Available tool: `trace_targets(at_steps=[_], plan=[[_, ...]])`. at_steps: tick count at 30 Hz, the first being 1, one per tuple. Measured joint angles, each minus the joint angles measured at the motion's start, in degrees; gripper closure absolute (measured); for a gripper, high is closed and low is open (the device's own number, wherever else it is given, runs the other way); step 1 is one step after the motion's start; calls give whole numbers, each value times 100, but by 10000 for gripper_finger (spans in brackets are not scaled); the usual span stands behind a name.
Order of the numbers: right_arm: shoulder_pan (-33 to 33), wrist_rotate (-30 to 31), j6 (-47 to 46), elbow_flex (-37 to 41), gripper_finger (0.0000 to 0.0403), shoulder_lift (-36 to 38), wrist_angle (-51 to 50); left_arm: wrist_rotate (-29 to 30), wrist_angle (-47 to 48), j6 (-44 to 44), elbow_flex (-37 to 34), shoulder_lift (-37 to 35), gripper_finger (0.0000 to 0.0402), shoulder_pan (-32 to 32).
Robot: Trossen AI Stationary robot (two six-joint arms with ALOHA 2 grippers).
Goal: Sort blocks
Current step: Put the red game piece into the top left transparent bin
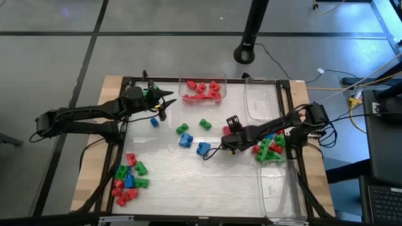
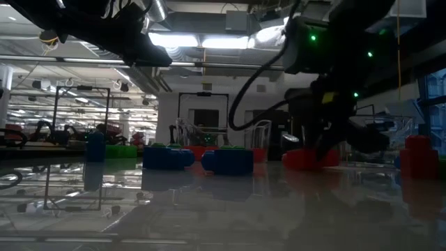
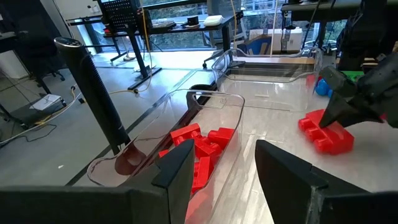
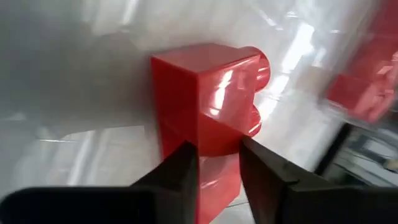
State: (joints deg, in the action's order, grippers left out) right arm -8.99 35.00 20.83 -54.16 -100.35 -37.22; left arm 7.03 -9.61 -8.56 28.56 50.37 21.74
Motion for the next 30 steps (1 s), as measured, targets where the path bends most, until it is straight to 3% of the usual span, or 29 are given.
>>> trace_targets(at_steps=[7,16,22,30], plan=[[1,864,57,246,393,12,357,-2,0,2,0,0,243,0],[-1,730,62,142,397,12,357,0,-2,2,0,0,243,0],[1,271,73,-319,399,91,-114,-2,-2,2,0,0,243,-1],[121,96,354,-1012,401,425,-507,-2,-4,2,0,2,243,0]])
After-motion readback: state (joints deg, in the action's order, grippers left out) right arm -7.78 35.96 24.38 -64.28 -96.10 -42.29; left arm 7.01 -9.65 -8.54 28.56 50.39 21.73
